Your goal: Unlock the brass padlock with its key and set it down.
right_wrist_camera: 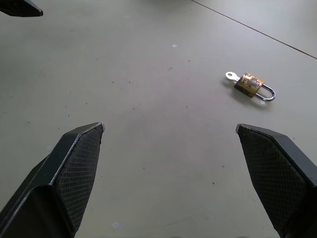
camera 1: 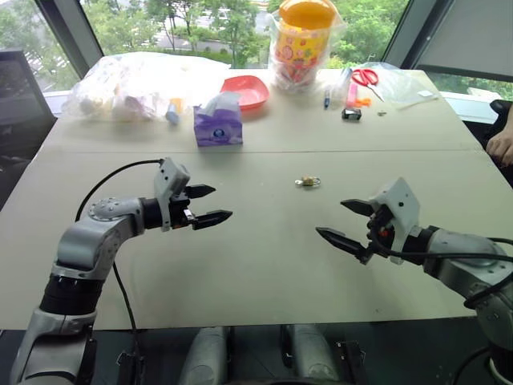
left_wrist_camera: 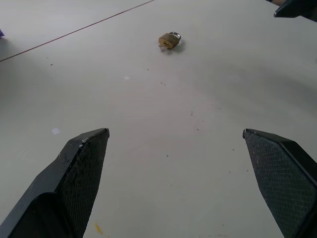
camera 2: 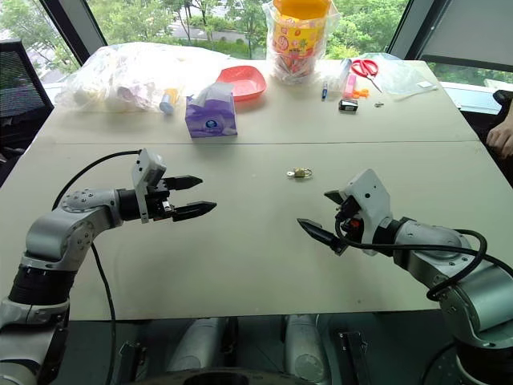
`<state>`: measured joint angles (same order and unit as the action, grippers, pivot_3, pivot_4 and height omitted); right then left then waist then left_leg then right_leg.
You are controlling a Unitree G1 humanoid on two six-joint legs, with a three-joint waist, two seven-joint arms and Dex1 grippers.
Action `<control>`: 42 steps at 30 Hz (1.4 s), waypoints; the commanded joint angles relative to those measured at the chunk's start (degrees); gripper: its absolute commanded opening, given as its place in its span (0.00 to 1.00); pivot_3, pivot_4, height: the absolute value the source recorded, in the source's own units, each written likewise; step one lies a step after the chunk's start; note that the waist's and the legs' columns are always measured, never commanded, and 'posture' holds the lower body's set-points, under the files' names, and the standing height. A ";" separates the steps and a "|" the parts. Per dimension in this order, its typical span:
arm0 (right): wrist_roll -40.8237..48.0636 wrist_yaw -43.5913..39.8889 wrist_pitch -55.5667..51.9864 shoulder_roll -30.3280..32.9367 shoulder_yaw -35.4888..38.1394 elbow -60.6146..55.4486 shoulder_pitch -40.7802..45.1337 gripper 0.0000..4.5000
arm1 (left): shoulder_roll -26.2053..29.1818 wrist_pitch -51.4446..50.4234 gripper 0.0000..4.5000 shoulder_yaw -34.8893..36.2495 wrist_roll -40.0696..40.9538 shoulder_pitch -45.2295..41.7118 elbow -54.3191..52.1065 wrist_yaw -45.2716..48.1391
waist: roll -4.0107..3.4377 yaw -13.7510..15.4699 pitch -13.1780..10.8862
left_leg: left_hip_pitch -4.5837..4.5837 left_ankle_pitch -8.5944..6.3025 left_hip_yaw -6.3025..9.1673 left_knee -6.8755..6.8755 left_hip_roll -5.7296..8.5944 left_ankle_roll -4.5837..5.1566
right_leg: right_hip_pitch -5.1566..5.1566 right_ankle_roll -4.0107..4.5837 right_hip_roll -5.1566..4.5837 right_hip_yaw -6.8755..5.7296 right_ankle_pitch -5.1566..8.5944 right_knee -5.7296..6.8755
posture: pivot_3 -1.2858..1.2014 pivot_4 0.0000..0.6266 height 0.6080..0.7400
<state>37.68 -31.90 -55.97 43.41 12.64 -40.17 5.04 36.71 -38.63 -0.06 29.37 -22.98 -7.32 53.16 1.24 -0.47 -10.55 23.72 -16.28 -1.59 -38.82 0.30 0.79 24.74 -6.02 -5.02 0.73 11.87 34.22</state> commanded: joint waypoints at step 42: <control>-38.62 -23.70 38.92 -13.78 -33.77 95.86 57.05 0.99 | -0.47 5.06 1.00 -1.76 -2.89 -9.40 4.62 8.68 | -0.07 -0.70 -0.04 | -0.13 -0.02 -0.14 -0.14 0.01 0.07 | -0.11 -0.31 0.38 0.05 -0.22 0.16 | 0.52 0.24 1.00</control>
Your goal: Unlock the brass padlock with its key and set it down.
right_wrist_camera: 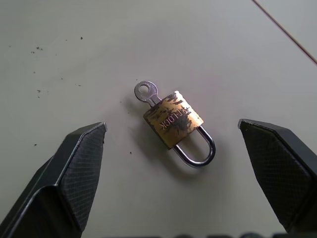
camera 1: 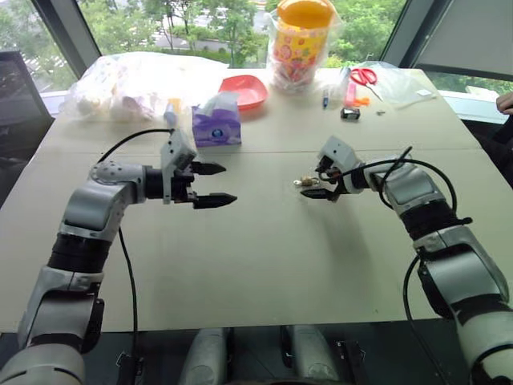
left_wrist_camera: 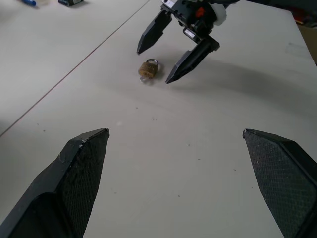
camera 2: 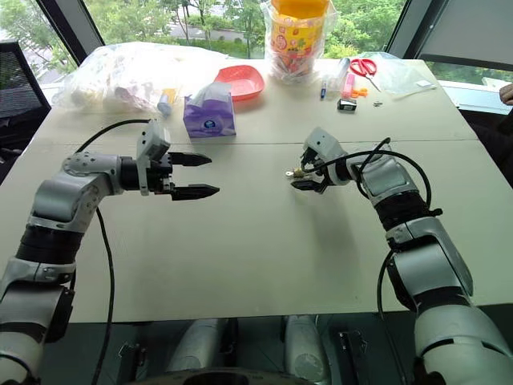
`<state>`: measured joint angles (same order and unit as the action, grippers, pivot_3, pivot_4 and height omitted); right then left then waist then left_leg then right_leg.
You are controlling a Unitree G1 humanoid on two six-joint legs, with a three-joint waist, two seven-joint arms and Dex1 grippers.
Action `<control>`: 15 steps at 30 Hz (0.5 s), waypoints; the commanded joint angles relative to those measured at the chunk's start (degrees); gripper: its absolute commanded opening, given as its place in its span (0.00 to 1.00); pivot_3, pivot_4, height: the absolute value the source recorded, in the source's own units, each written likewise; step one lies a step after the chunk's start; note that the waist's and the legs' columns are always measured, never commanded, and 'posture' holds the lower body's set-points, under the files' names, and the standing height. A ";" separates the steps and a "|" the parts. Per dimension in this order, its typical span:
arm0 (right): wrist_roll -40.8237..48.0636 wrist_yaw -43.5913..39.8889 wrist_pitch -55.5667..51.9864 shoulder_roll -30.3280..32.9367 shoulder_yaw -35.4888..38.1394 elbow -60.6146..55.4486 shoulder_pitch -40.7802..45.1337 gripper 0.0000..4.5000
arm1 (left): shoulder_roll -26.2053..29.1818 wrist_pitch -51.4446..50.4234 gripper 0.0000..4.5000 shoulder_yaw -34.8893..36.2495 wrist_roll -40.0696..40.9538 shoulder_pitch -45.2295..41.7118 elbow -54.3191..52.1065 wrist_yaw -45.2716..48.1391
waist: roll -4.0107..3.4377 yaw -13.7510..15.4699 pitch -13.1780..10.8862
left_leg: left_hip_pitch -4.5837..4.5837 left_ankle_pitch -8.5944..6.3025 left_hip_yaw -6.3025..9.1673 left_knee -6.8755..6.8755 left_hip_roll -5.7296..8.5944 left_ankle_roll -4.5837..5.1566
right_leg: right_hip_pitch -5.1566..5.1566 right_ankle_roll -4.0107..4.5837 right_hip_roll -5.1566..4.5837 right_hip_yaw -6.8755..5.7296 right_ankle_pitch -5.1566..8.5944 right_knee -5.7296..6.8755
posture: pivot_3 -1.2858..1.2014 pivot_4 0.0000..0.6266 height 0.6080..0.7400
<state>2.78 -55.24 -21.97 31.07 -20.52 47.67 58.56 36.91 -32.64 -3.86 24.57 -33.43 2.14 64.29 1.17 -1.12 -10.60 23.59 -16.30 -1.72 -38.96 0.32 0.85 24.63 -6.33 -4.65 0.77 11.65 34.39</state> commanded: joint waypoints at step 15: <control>-11.54 -6.84 13.21 -5.58 0.05 20.38 7.10 0.23 | -1.35 -2.97 1.00 4.24 3.09 5.24 -9.50 -8.23 | -0.01 0.07 0.03 | -0.58 0.24 0.11 -0.08 0.00 -0.41 | -0.25 0.24 -0.03 0.02 0.10 0.77 | 0.52 0.24 1.00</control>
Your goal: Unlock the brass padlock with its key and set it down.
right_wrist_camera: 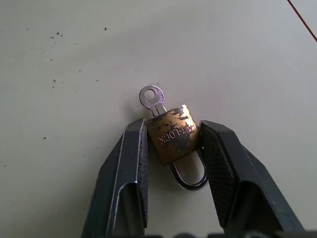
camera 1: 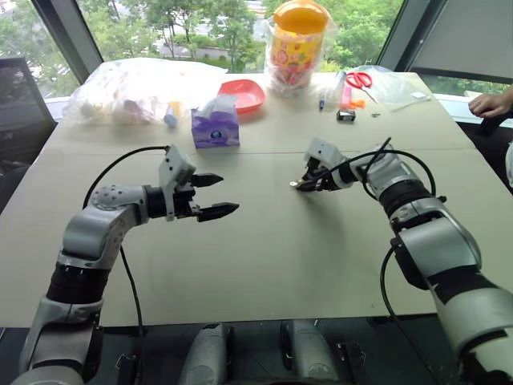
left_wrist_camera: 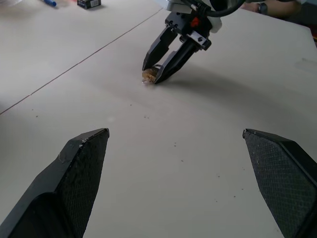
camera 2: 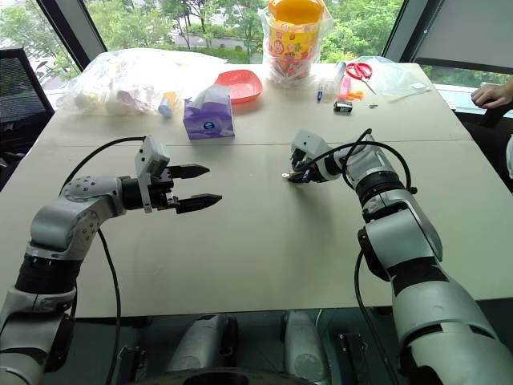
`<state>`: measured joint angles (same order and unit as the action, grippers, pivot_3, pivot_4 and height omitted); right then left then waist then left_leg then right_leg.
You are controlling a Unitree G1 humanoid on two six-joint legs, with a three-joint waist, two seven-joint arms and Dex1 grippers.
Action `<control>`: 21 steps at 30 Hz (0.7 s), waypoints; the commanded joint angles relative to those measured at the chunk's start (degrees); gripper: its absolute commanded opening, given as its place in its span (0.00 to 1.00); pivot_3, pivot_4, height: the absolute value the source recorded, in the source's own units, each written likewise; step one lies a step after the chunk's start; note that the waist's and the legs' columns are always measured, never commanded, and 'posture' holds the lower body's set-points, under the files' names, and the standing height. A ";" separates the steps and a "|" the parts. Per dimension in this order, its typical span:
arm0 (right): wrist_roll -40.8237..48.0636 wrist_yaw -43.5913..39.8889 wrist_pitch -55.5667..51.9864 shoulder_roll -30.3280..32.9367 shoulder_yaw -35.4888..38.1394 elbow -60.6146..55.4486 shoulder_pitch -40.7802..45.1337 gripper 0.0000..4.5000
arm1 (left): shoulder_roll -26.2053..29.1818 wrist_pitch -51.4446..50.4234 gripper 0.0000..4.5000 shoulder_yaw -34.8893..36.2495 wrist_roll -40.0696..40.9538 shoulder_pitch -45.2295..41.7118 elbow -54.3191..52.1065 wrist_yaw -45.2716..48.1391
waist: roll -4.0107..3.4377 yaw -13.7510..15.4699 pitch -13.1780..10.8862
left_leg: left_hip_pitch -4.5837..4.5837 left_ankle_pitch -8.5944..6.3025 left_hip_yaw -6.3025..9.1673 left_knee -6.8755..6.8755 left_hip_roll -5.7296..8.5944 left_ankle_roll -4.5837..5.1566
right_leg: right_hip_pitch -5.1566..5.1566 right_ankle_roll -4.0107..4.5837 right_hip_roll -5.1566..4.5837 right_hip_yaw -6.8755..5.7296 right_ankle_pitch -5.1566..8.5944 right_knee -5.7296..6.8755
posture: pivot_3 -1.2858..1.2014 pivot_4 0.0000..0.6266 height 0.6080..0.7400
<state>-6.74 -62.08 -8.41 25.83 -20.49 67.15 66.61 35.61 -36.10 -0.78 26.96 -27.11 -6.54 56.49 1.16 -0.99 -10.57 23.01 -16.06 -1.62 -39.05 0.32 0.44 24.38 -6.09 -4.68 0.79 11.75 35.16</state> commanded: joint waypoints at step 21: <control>-7.20 22.71 -2.13 6.16 9.95 -60.05 -21.19 0.23 | -11.19 1.16 1.00 3.07 3.94 -23.23 32.16 6.88 | -0.04 0.22 -0.04 | 0.44 0.02 0.00 -0.01 0.16 -0.02 | 0.42 -0.24 0.03 -0.04 -0.14 0.02 | 0.52 0.24 1.00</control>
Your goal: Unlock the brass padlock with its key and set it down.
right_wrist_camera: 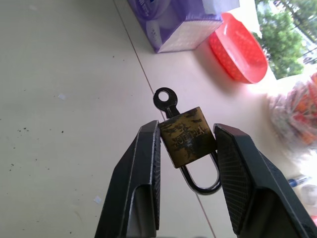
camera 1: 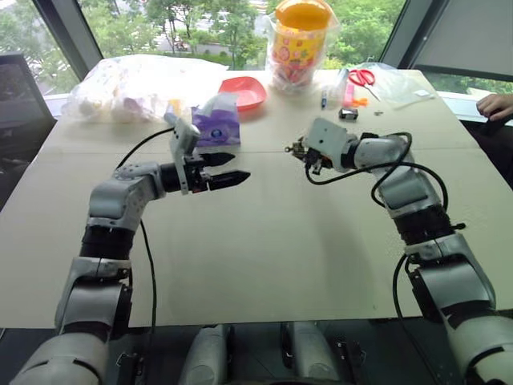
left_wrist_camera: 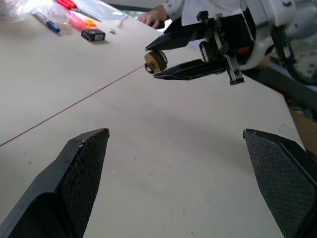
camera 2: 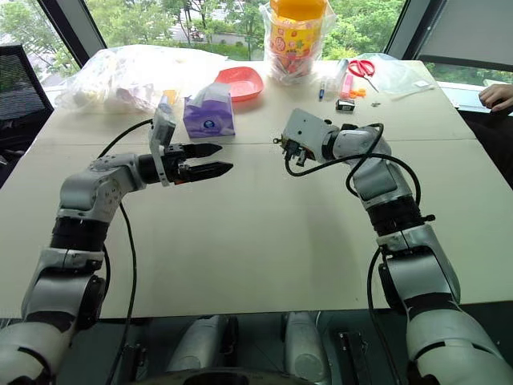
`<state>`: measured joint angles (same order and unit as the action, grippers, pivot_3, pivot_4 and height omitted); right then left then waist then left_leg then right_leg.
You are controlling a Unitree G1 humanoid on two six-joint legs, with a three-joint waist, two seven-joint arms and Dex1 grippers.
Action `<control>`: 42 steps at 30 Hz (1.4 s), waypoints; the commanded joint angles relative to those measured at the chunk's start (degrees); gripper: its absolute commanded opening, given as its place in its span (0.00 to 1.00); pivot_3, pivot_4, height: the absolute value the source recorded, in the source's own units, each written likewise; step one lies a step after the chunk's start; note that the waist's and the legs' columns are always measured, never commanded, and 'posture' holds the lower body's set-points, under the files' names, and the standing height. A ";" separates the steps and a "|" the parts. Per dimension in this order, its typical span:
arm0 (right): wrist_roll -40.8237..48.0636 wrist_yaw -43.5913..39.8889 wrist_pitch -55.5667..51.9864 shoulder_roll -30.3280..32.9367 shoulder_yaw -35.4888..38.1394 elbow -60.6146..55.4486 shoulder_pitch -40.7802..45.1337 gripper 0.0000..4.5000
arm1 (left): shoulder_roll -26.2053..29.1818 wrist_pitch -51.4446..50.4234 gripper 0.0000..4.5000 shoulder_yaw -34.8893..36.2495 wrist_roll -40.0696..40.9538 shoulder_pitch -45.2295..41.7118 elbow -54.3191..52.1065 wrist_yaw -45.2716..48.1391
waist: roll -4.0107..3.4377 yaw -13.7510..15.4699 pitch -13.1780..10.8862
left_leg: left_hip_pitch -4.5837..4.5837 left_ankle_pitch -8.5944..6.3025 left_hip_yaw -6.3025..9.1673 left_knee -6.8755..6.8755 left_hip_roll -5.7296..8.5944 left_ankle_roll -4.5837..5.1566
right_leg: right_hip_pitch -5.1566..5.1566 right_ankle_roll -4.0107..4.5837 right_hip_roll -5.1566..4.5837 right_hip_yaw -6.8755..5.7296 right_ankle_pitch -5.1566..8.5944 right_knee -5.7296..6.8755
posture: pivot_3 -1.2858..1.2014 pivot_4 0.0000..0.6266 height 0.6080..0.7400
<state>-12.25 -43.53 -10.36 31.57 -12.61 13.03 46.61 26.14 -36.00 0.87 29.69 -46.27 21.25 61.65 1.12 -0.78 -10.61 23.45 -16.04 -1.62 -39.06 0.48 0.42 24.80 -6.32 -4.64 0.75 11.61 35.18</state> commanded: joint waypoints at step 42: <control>-6.05 8.98 -8.83 -2.60 -2.08 -24.78 -6.67 0.23 | -14.54 16.52 0.16 7.33 -7.71 -24.36 42.23 7.81 | 0.03 -0.03 -0.01 | 0.02 -0.01 0.04 -0.04 0.05 0.04 | -0.02 -0.03 0.07 0.00 0.01 0.00 | 0.52 0.24 1.00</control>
<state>-17.93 -34.90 -19.77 29.33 -15.37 -8.75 39.29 11.59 -19.69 7.69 22.47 -68.36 64.15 68.90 1.15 -0.80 -10.62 23.46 -16.05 -1.58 -39.09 0.53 0.46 24.78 -6.35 -4.58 0.75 11.62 35.18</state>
